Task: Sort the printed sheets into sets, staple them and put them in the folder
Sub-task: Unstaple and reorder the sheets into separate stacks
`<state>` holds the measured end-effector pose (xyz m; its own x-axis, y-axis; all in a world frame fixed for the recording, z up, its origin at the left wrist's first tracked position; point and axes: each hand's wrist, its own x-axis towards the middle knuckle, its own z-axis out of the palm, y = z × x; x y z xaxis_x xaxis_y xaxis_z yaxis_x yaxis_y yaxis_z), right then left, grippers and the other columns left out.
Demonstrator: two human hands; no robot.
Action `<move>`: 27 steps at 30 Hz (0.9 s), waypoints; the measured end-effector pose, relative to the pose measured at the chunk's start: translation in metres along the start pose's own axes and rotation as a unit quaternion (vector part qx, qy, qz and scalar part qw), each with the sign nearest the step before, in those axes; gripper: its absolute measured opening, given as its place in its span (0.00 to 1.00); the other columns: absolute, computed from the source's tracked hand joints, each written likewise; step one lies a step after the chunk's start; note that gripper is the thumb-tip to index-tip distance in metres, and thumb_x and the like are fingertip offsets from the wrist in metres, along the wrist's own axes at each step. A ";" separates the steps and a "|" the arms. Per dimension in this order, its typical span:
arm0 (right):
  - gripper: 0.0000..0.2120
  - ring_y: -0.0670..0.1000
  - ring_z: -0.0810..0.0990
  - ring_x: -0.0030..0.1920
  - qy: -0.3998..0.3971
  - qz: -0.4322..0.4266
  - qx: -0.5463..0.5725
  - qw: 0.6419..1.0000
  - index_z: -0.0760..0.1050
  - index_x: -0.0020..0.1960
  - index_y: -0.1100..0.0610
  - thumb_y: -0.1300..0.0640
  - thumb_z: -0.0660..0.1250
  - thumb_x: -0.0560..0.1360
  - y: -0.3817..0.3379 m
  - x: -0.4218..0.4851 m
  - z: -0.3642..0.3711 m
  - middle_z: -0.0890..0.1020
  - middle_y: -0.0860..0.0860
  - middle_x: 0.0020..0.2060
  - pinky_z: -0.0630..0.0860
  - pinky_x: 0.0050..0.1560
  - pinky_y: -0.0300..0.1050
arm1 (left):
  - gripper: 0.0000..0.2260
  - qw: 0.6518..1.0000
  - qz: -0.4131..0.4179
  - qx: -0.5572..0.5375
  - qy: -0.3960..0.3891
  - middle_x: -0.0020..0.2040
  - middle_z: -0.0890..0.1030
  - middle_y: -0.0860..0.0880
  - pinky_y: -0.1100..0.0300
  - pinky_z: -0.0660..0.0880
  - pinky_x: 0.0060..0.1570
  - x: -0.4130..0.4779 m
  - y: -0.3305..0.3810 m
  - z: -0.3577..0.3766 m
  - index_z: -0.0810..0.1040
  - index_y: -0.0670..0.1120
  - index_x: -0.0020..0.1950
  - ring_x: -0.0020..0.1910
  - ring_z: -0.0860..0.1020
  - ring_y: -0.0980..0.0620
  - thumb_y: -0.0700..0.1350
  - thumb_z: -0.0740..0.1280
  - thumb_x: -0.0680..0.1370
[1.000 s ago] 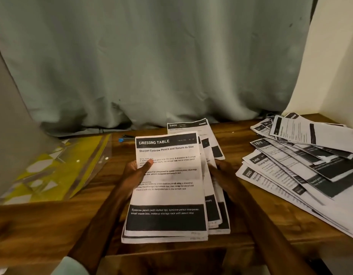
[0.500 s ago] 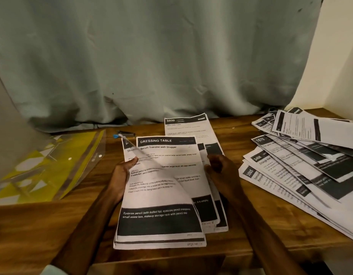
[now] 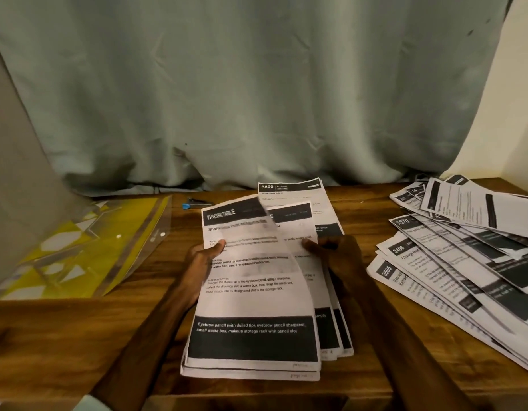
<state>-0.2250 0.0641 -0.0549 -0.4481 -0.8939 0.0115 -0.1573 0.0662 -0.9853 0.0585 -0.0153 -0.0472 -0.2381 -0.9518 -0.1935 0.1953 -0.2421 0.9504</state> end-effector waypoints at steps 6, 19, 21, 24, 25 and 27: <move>0.09 0.52 0.86 0.47 0.033 -0.030 -0.079 0.996 0.84 0.43 0.56 0.51 0.75 0.73 0.011 0.003 0.002 0.87 0.52 0.45 0.82 0.53 0.51 | 0.14 0.999 -0.009 0.027 0.027 0.55 0.85 0.36 0.41 0.81 0.53 0.007 -0.003 0.001 0.78 0.36 0.63 0.50 0.84 0.35 0.41 0.71 0.79; 0.14 0.54 0.84 0.50 0.023 -0.036 -0.017 0.999 0.82 0.54 0.60 0.50 0.70 0.78 0.013 0.006 -0.005 0.85 0.54 0.52 0.80 0.44 0.41 | 0.15 1.000 0.023 0.005 0.002 0.55 0.85 0.37 0.39 0.80 0.56 0.009 -0.007 -0.005 0.80 0.39 0.58 0.47 0.85 0.39 0.45 0.73 0.74; 0.13 0.52 0.84 0.47 0.025 -0.049 -0.020 0.998 0.82 0.51 0.60 0.49 0.69 0.79 0.011 0.003 -0.009 0.85 0.53 0.49 0.78 0.41 0.38 | 0.18 1.000 0.028 0.004 -0.010 0.55 0.85 0.37 0.41 0.81 0.53 0.009 -0.007 -0.007 0.80 0.39 0.60 0.48 0.85 0.38 0.46 0.73 0.73; 0.12 0.51 0.85 0.41 0.041 -0.075 -0.032 0.996 0.80 0.45 0.56 0.49 0.67 0.80 0.006 -0.002 -0.018 0.85 0.51 0.41 0.80 0.39 0.40 | 0.20 0.999 0.035 -0.001 -0.018 0.57 0.84 0.37 0.43 0.82 0.51 0.008 -0.005 -0.009 0.78 0.37 0.63 0.49 0.85 0.38 0.46 0.72 0.75; 0.11 0.51 0.85 0.40 0.049 -0.085 -0.031 0.995 0.79 0.45 0.56 0.49 0.66 0.81 0.005 -0.004 -0.023 0.84 0.51 0.40 0.80 0.38 0.39 | 0.19 0.999 0.038 -0.005 -0.021 0.58 0.84 0.37 0.41 0.82 0.54 0.008 -0.004 -0.011 0.78 0.37 0.64 0.52 0.85 0.36 0.46 0.71 0.76; 0.12 0.51 0.85 0.39 0.071 -0.100 -0.022 0.992 0.79 0.48 0.56 0.49 0.64 0.82 0.002 -0.006 -0.035 0.85 0.51 0.41 0.80 0.38 0.40 | 0.17 0.998 0.045 -0.019 -0.026 0.60 0.83 0.37 0.34 0.77 0.60 0.009 -0.001 -0.015 0.78 0.39 0.64 0.58 0.82 0.32 0.45 0.70 0.78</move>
<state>-0.2531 0.0854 -0.0512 -0.5232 -0.8195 0.2338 -0.2926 -0.0849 -0.9524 0.0702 -0.0263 -0.0537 -0.2677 -0.9589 -0.0943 0.2532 -0.1645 0.9533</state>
